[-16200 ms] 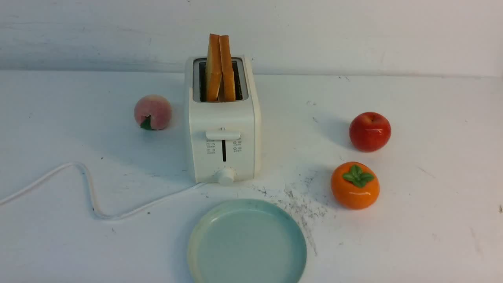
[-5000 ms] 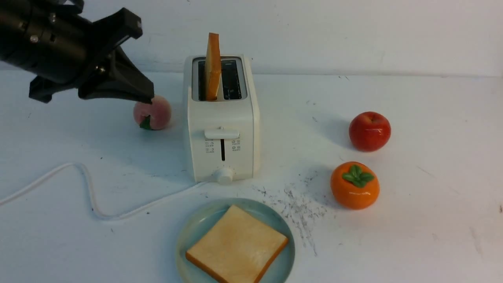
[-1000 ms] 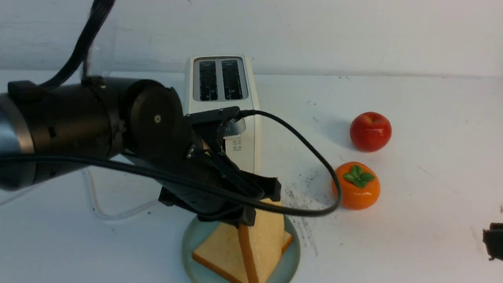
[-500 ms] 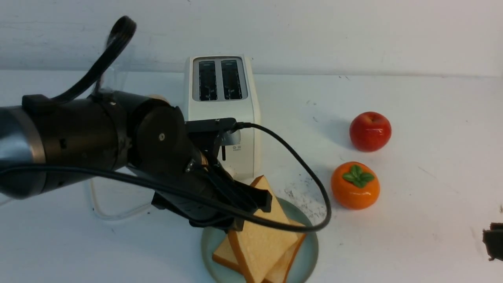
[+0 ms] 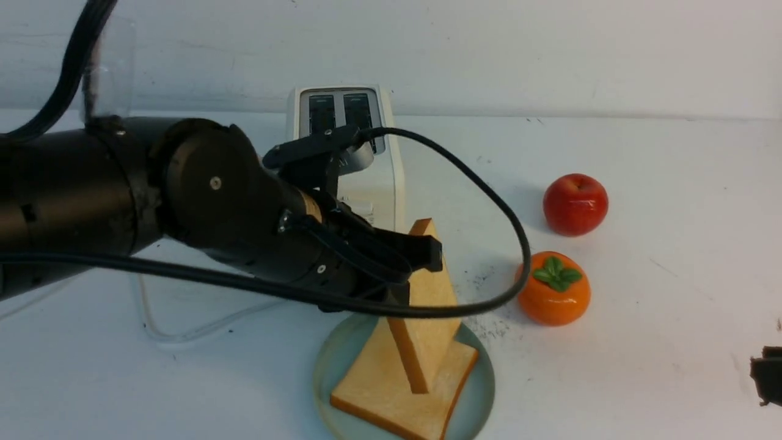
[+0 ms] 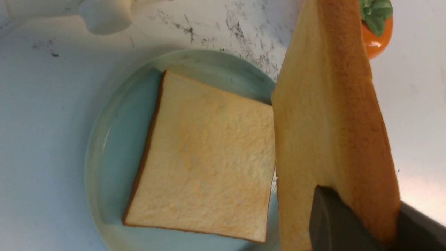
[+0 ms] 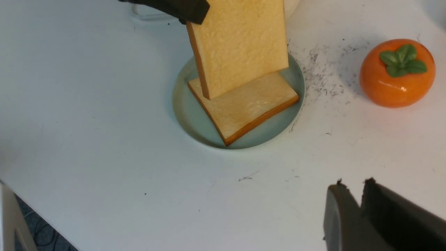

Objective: Take toasted bread from bread machine on white table place on plate.
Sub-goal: 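Place the slice of bread on the plate with the left gripper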

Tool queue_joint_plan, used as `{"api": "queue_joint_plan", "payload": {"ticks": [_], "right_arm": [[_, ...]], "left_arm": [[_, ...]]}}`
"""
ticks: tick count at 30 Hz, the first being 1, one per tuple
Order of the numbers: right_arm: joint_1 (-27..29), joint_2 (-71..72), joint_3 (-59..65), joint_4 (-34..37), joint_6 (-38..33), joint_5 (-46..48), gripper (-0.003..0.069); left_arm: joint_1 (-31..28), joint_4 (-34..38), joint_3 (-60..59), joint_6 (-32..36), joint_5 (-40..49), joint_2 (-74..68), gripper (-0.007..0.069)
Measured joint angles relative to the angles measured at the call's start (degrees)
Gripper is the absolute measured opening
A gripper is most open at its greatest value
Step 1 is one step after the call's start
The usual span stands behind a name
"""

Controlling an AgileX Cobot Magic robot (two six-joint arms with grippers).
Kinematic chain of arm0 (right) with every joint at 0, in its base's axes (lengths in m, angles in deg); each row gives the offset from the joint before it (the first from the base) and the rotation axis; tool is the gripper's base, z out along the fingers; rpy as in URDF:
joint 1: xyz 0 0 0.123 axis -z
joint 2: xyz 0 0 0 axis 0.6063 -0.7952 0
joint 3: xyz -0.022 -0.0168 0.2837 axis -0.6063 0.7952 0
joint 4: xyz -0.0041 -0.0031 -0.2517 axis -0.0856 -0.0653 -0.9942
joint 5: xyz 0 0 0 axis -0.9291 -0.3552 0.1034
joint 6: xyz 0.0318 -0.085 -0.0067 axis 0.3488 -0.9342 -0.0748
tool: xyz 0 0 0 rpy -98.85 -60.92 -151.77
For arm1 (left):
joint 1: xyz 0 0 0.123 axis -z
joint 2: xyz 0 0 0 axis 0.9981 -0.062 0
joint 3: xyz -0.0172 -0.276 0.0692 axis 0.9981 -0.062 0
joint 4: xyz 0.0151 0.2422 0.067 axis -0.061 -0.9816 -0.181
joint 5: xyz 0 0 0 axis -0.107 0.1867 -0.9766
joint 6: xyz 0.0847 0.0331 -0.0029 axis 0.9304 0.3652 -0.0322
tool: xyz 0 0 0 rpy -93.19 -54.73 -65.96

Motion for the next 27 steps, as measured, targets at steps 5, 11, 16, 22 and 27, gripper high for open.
{"api": "queue_joint_plan", "payload": {"ticks": [5, 11, 16, 22, 27], "right_arm": [[0.0, 0.0, 0.0, 0.0, 0.0, -0.2, 0.0096], [0.0, 0.0, 0.0, 0.0, 0.0, -0.2, 0.0097], [0.0, 0.0, 0.0, 0.0, 0.0, -0.2, 0.0097], [0.0, 0.0, 0.0, 0.0, 0.0, -0.2, 0.0097], [0.0, 0.0, 0.0, 0.0, 0.0, -0.2, 0.0101]], "left_arm": [[0.0, 1.3, -0.1, 0.1, -1.1, -4.0, 0.0081], [0.0, 1.2, -0.1, 0.1, -0.4, -7.6, 0.0081], [-0.1, -0.4, -0.1, 0.1, 1.5, -8.6, 0.0081], [-0.1, -4.2, -0.1, -0.1, 4.7, -8.9, 0.0085], [-0.1, -6.3, -0.1, -0.1, 5.6, -8.9, 0.0154]]}}
